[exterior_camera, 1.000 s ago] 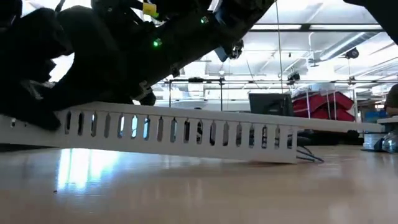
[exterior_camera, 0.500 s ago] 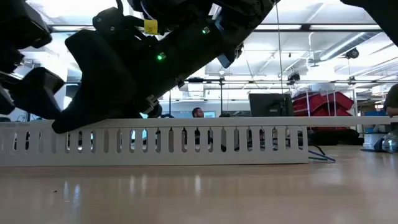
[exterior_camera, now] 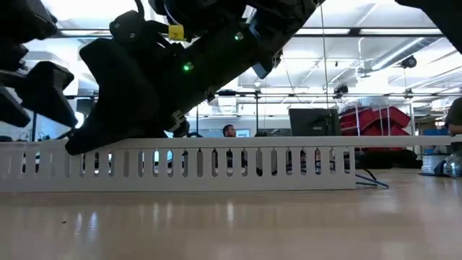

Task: Ziptie cables
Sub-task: Close the white cable duct

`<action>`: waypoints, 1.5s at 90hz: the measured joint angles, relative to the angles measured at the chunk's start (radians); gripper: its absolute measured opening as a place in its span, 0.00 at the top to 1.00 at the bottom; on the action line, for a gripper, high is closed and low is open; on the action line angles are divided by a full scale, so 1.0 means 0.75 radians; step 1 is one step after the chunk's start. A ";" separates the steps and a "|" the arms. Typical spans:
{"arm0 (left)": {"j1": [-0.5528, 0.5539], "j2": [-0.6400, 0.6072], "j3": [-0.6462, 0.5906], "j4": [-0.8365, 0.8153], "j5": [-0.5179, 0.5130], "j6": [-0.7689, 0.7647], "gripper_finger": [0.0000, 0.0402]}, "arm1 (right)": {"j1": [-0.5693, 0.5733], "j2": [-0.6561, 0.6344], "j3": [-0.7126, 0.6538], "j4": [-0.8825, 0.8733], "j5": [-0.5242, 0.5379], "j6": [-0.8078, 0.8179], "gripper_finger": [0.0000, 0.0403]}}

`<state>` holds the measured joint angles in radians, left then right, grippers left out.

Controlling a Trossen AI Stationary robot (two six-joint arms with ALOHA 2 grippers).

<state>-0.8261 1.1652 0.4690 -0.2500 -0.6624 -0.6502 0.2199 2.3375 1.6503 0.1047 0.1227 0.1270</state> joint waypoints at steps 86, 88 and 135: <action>-0.002 0.464 -0.200 0.485 0.051 -0.188 0.48 | -0.001 0.049 0.016 0.116 -0.036 0.011 0.44; -0.001 0.464 -0.200 0.485 0.051 -0.188 0.48 | -0.001 0.060 0.029 0.120 -0.036 0.014 0.44; 0.000 0.432 -0.203 0.539 0.066 -0.097 0.46 | -0.020 0.208 0.410 -0.183 -0.015 -0.084 0.45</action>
<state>-0.8258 1.4894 0.3170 0.1542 -0.6129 -0.7230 0.2047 2.4931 1.9581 -0.0328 0.1116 0.0639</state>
